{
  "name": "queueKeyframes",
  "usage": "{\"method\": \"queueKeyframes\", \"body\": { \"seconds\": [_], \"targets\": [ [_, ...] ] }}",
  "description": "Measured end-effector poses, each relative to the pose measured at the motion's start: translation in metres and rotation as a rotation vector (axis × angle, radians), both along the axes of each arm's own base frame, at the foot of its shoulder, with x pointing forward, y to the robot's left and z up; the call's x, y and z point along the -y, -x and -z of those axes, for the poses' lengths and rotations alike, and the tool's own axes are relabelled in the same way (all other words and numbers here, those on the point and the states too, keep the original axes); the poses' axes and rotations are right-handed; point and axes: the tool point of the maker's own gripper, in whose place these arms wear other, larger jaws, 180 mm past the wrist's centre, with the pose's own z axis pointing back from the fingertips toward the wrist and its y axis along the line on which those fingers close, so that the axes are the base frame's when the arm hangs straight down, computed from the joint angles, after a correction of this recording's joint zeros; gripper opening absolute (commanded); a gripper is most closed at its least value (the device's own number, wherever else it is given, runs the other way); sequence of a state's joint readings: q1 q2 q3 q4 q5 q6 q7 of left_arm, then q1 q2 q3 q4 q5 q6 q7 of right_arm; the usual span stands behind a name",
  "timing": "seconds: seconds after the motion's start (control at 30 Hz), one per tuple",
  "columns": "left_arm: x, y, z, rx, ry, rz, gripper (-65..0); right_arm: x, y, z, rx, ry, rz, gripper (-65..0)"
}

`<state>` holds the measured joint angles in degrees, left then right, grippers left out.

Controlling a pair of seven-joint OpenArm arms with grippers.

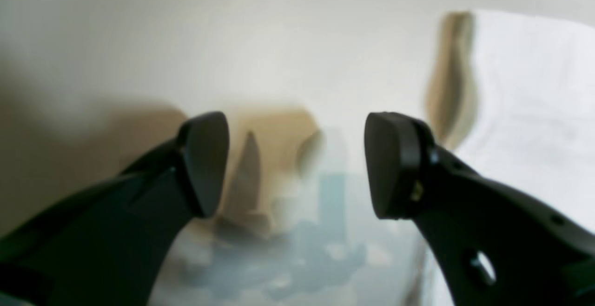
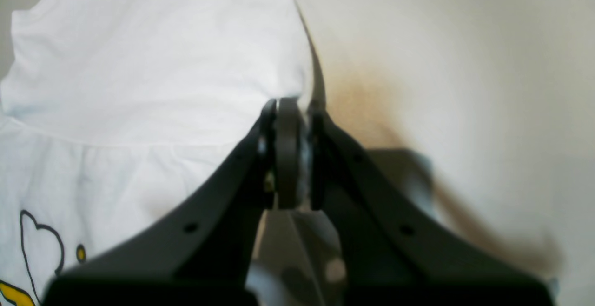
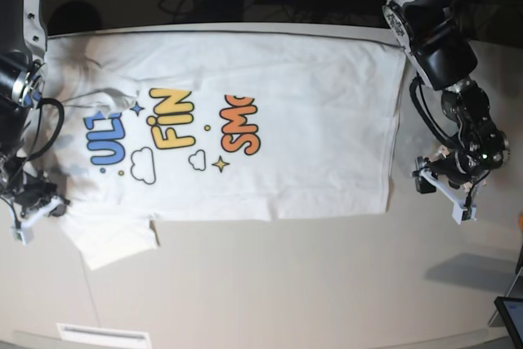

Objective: Fold the T-shirt properly
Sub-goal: 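Lower both grippers and pinch the opposite shirt edge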

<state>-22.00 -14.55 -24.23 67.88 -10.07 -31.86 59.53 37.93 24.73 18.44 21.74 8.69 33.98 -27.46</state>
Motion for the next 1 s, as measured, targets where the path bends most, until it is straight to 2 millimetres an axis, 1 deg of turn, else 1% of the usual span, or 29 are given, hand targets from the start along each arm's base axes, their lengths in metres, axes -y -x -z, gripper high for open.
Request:
{"method": "queueKeyframes", "body": {
  "seconds": [0.07,0.1,0.2,0.27,0.3,0.37,0.5,0.53,0.6,0.73,0.87,1.0],
  "targets": [
    [0.023,-0.008,-0.005,0.042,0.115,0.082,-19.7,-0.002,0.0,0.002,-0.008,0.024,-0.026,-64.7],
    [0.03,-0.01,-0.009,0.06,0.167,0.1,-19.8,-0.003,0.0,0.002,-0.014,0.042,-0.045,-64.7],
    [0.028,-0.015,-0.026,0.122,0.228,0.112,-19.8,-0.005,-0.001,0.002,-0.021,0.061,-0.066,-64.7],
    [0.019,-0.016,-0.032,0.136,0.223,0.093,-19.8,-0.005,-0.001,0.002,-0.018,0.059,-0.064,-64.7],
    [0.015,-0.016,-0.03,0.125,0.216,0.062,-19.8,-0.006,-0.001,0.002,-0.018,0.059,-0.065,-64.7],
    [0.018,-0.016,-0.026,0.106,0.213,0.059,-19.8,-0.006,-0.001,0.002,-0.018,0.059,-0.065,-64.7],
    [0.047,-0.028,-0.012,0.058,0.272,0.109,-19.8,-0.006,-0.001,0.002,-0.018,0.059,-0.065,-64.7],
    [0.052,-0.03,-0.009,0.047,0.286,0.116,-19.8,-0.006,-0.001,0.002,-0.019,0.058,-0.066,-64.7],
    [0.056,-0.032,-0.004,0.034,0.31,0.114,-19.8,-0.006,-0.001,0.002,-0.017,0.058,-0.066,-64.7],
    [0.067,-0.042,-0.003,0.025,0.355,0.114,-19.8,-0.006,-0.001,0.002,-0.019,0.058,-0.066,-64.7],
    [0.077,-0.053,-0.007,0.034,0.393,0.121,-19.5,-0.006,-0.001,0.002,-0.018,0.056,-0.064,-64.7],
    [0.082,-0.054,0.003,-0.012,0.438,0.111,-19.8,-0.006,-0.001,0.002,-0.019,0.057,-0.065,-64.7]
  ]
}}
